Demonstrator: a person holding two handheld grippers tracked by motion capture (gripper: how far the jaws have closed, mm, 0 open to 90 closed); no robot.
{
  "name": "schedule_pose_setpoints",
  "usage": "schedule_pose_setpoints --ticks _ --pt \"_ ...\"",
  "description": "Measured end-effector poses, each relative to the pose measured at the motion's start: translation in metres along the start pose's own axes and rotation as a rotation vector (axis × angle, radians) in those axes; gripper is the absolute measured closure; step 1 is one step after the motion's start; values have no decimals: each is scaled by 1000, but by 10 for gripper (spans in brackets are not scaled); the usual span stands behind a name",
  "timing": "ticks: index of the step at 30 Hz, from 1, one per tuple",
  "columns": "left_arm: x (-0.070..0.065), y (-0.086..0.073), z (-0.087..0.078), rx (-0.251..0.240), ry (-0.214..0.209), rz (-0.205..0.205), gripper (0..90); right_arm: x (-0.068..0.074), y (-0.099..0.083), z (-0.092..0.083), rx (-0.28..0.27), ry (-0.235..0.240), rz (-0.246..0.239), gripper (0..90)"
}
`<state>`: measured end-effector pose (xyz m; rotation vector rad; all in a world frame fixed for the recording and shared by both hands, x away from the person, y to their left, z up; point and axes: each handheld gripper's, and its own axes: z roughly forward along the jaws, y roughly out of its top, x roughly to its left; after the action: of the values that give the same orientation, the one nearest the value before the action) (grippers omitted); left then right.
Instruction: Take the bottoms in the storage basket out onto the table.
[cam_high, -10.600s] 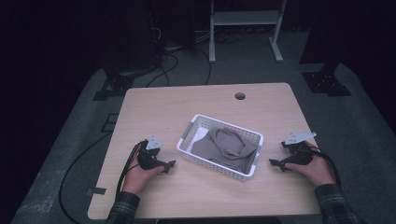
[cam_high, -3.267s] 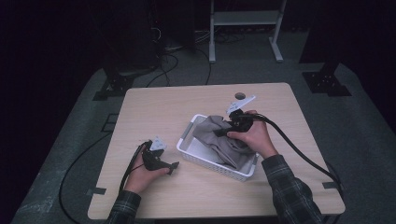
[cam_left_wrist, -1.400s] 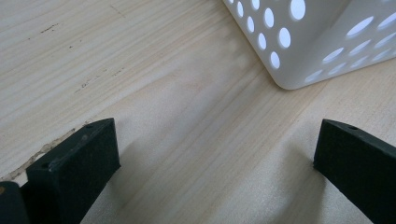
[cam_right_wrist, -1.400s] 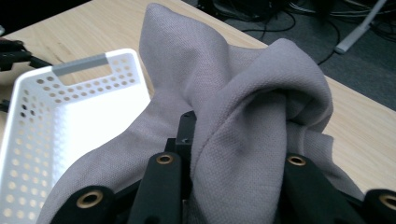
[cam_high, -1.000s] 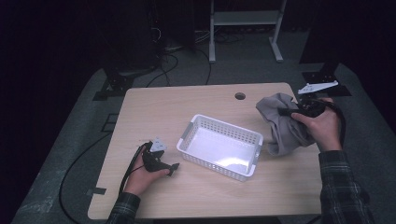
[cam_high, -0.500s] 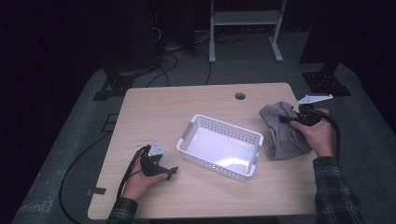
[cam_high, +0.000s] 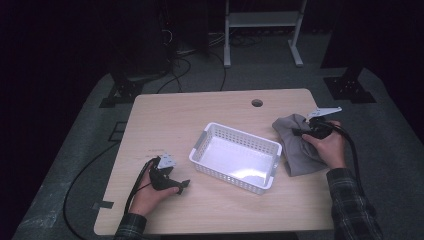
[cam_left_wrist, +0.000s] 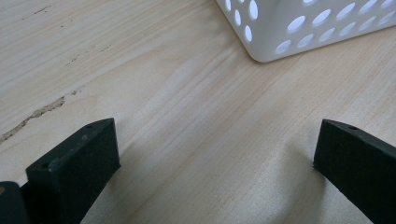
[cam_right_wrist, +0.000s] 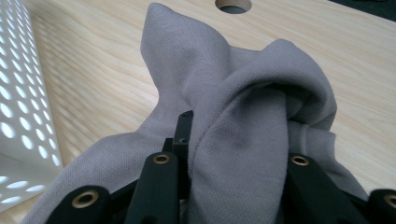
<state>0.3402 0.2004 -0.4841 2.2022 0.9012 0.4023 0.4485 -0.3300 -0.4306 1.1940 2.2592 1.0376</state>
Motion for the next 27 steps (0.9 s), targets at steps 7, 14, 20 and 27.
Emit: schedule_pose_setpoints --ticks 7,14,20,27 --pt "0 0 0 -1 2 -2 0 -2 -7 13 12 -7 4 671" --pt "0 0 0 -1 1 -2 0 -5 -15 21 36 -9 14 649" --pt "0 0 0 -1 2 -2 0 -5 -17 25 50 -14 14 594" --pt "0 0 0 -1 2 -2 0 -2 -10 17 32 -8 16 506"
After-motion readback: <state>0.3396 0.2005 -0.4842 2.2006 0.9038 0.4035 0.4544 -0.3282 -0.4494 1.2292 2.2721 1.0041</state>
